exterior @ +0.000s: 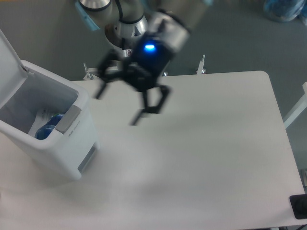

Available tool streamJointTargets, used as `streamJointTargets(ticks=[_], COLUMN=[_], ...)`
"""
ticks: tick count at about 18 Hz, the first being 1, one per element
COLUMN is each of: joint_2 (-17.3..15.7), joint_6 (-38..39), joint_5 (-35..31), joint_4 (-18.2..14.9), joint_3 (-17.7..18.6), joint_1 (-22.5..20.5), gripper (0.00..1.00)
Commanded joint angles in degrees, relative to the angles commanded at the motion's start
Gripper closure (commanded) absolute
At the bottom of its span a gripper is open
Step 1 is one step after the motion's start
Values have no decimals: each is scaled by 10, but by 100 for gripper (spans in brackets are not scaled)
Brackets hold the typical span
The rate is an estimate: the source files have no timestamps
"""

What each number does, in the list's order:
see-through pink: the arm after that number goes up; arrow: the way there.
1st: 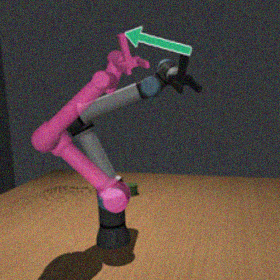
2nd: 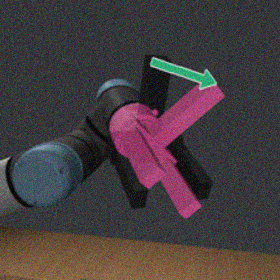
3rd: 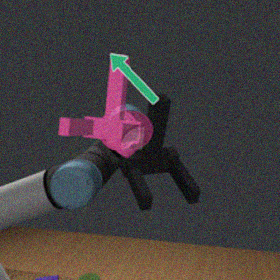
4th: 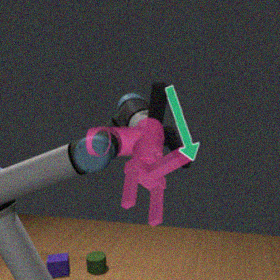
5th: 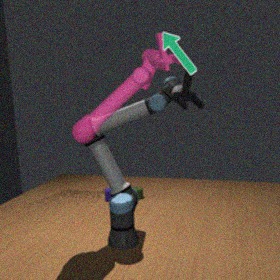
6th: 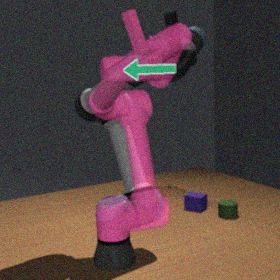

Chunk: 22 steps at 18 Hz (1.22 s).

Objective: Place the trash in the trash can

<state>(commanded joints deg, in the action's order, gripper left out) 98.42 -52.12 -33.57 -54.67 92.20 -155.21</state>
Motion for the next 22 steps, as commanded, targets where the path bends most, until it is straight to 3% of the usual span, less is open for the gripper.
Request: streamJointTargets(ticks=[2,5,9,15,18,22], joint_2=[20,50,54,61,58,57], joint_6=[-1,-40,-109,-141,-241,-287], joint_5=[-22,-115,-189,-328,-446,-543], joint_4=[3,4,1,-1,-2,-3], joint_3=[-3,-7,11,30,53,58], joint_1=[-14,-19,-23,-17,6,14], gripper=[0,0,0,0,0,0])
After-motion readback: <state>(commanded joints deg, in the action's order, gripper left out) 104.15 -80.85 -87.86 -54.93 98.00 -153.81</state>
